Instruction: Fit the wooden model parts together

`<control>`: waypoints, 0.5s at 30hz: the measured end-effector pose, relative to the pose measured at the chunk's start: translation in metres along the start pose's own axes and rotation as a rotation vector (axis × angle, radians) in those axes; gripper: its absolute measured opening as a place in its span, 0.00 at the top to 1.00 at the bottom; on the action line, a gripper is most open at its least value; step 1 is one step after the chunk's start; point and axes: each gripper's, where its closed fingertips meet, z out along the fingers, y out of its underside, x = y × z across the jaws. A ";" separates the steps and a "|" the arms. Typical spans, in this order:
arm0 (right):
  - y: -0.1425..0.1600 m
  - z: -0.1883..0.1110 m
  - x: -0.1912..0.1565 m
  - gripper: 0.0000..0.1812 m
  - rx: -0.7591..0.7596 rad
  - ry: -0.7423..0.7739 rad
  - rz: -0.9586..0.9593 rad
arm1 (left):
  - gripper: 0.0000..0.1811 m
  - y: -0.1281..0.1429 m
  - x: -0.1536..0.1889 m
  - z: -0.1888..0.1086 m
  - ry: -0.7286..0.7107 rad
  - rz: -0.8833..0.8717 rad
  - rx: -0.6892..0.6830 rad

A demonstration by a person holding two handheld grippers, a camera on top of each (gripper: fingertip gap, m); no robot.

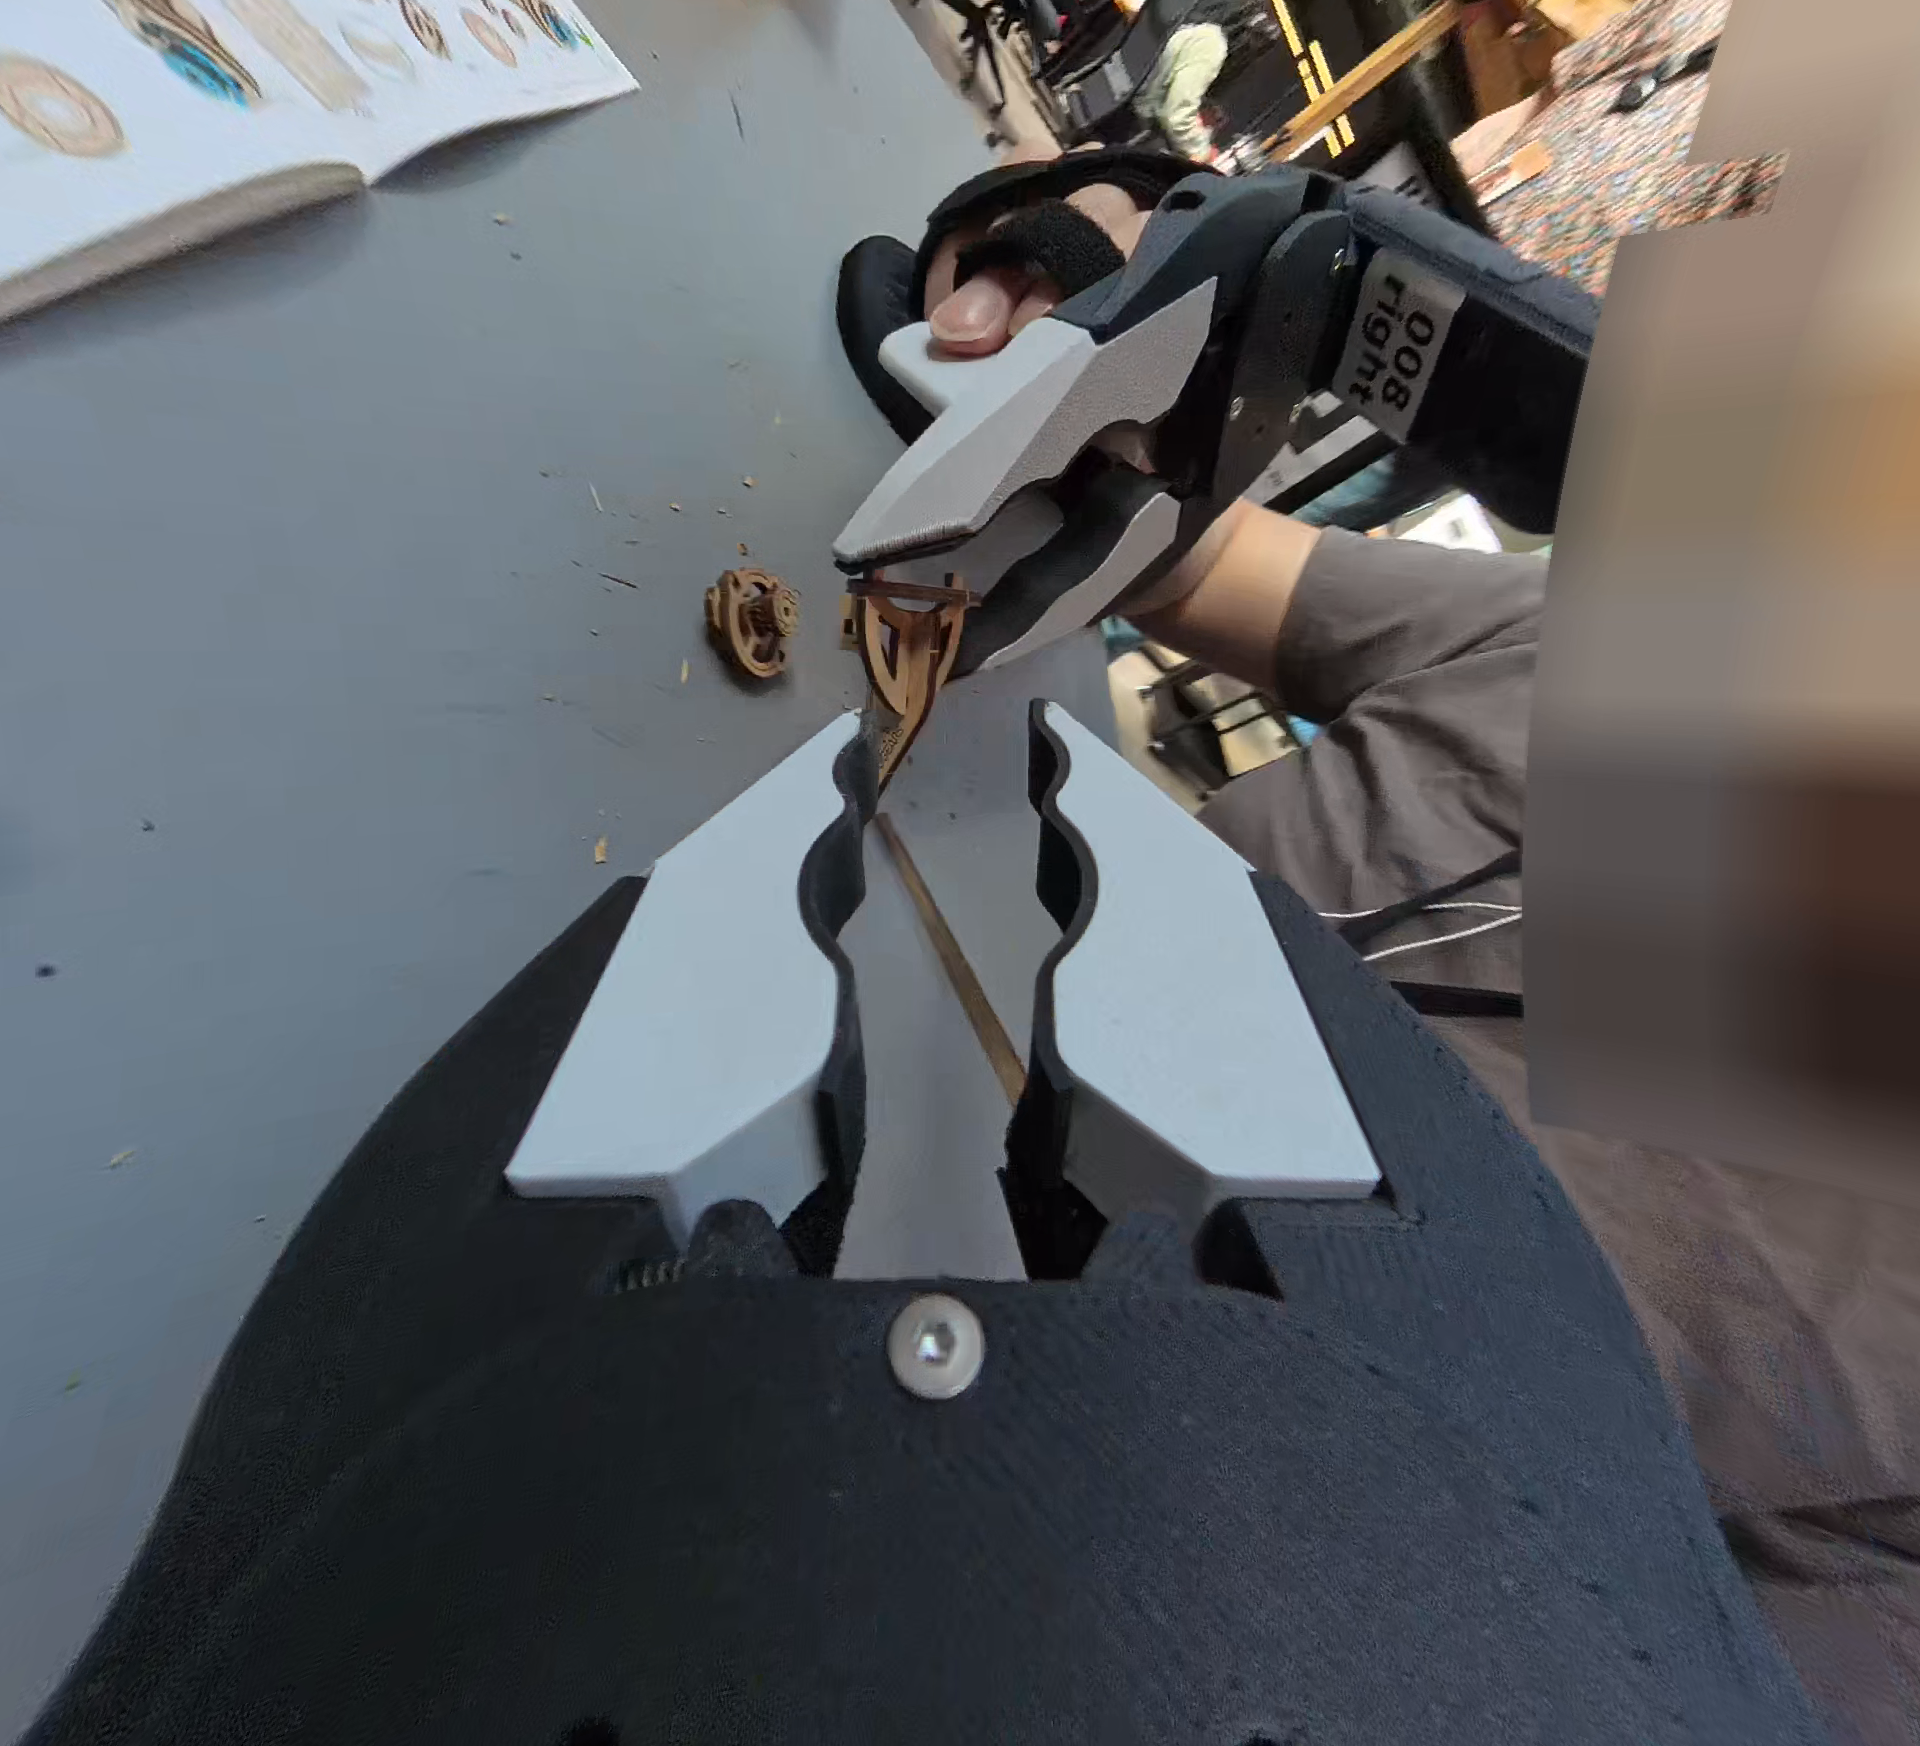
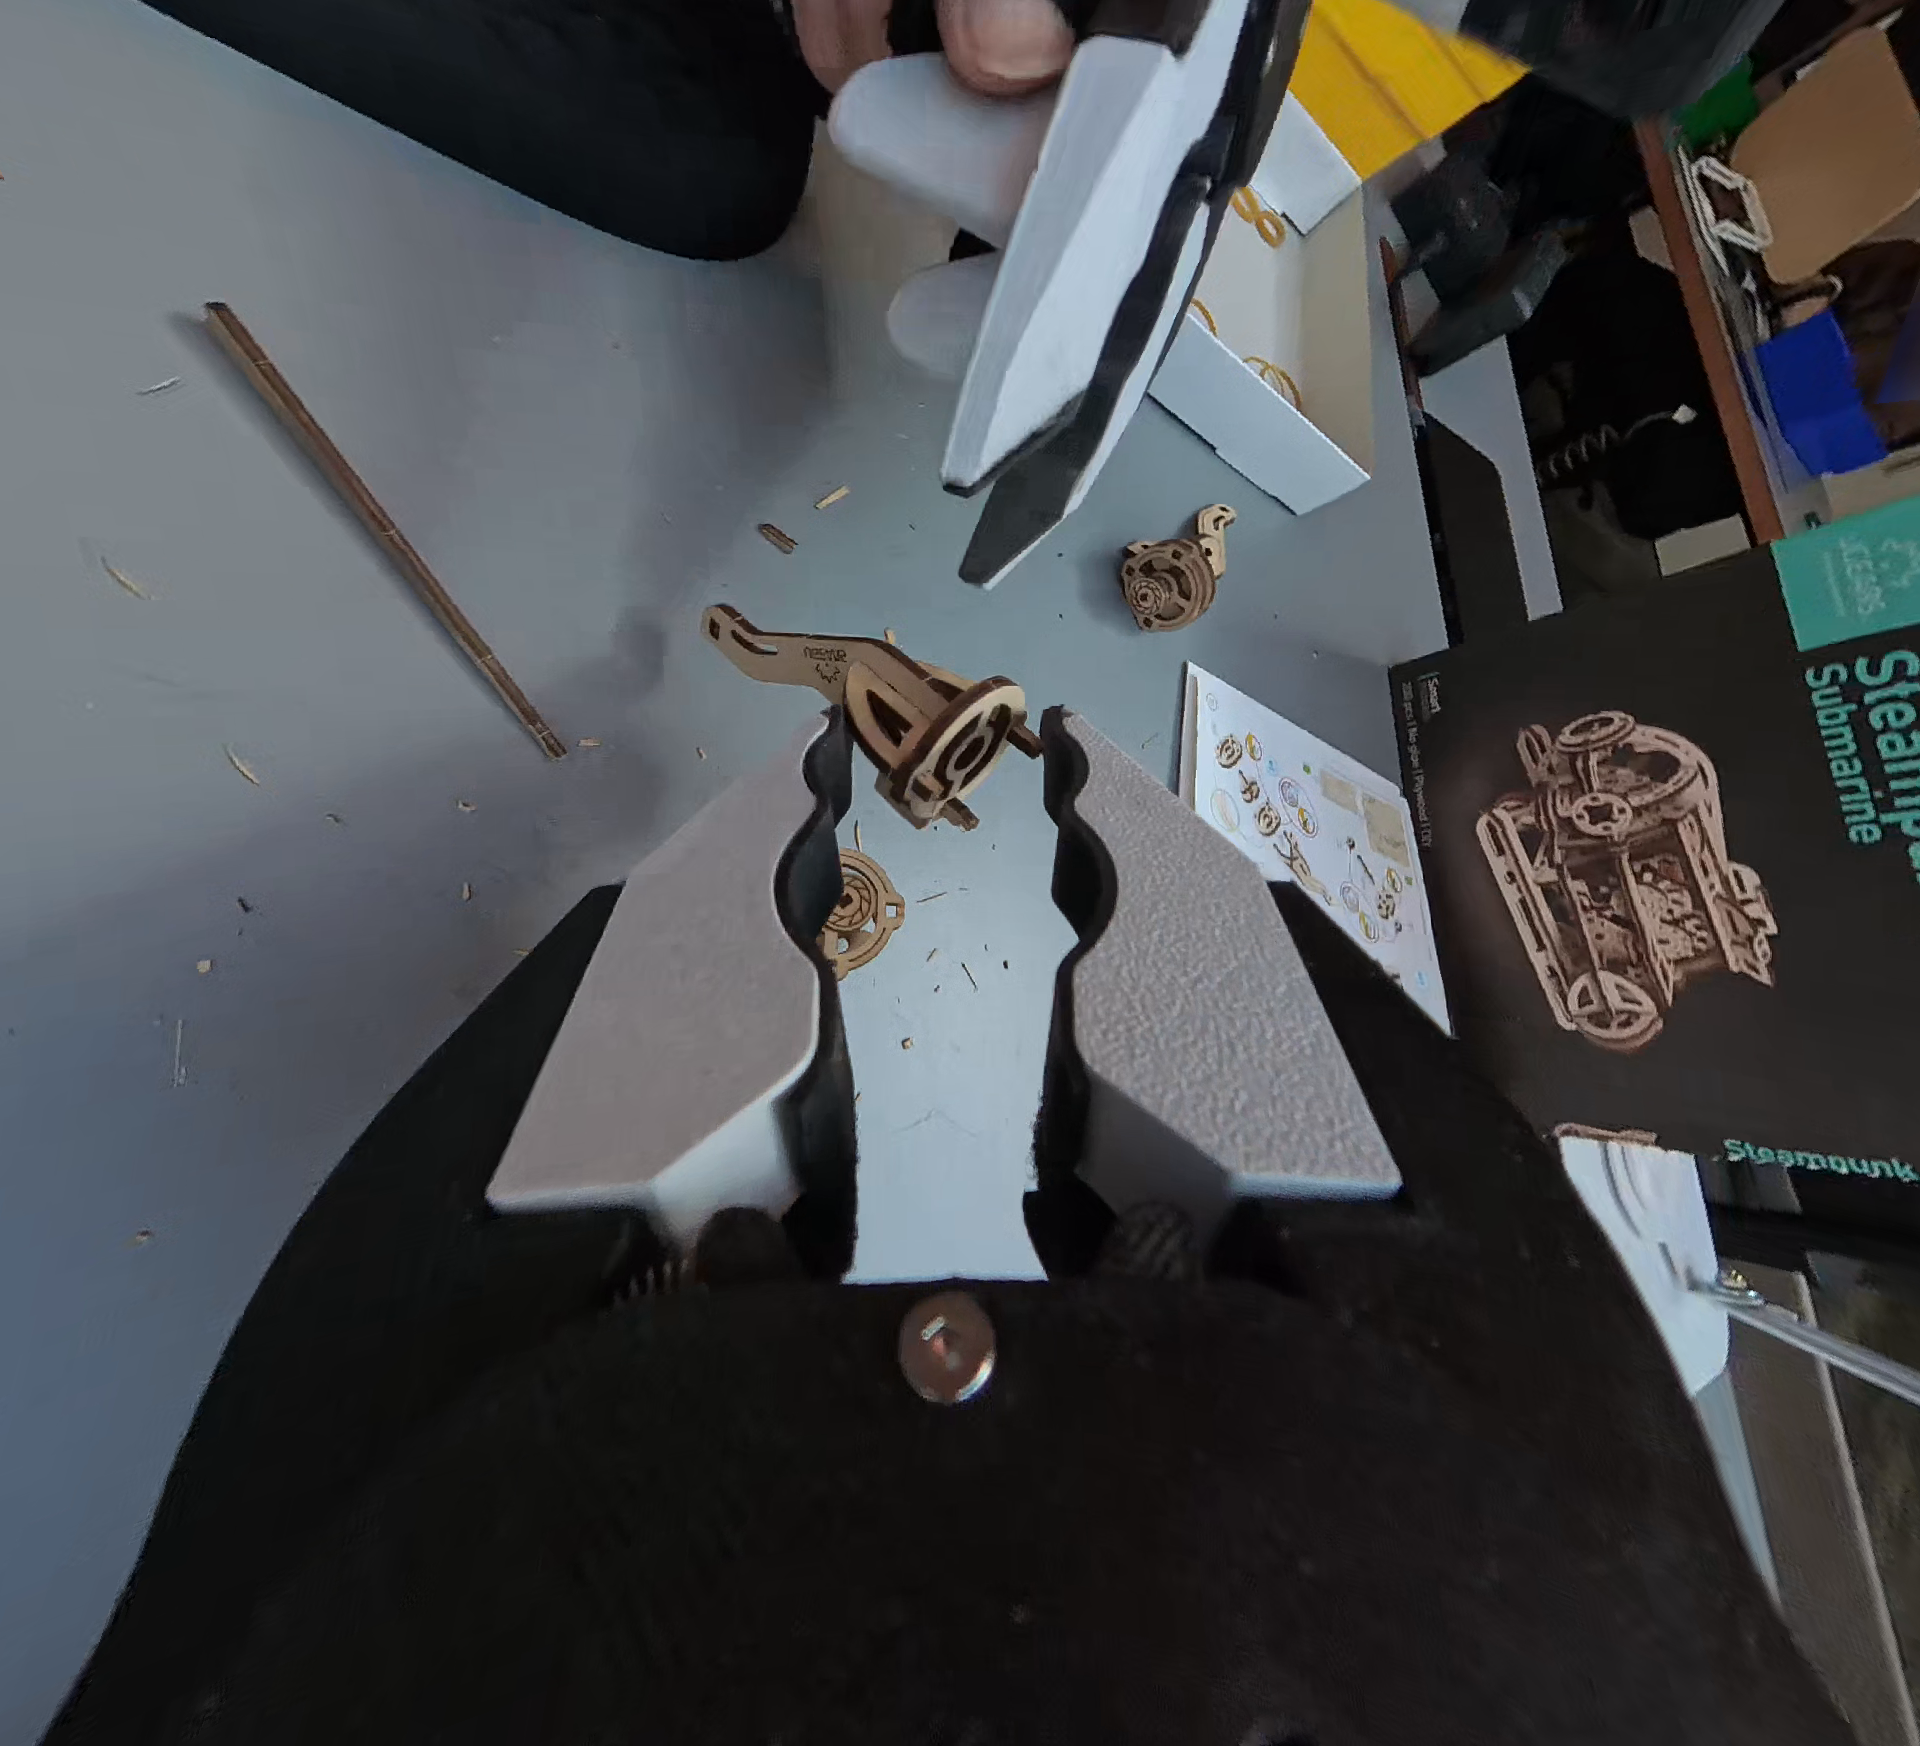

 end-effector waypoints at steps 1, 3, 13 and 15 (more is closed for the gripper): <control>0.002 0.000 0.002 0.81 -0.008 0.010 0.037 | 0.81 -0.003 -0.004 -0.001 -0.107 0.122 -0.007; 0.005 0.000 0.007 0.81 -0.017 0.031 0.102 | 0.72 -0.010 -0.002 0.001 -0.251 0.351 0.001; 0.001 -0.004 0.021 0.81 0.039 0.059 0.254 | 0.85 0.005 -0.018 0.023 -0.378 0.485 -0.110; -0.001 -0.005 0.021 0.81 0.062 0.039 0.292 | 0.88 0.001 -0.017 0.023 -0.367 0.470 -0.082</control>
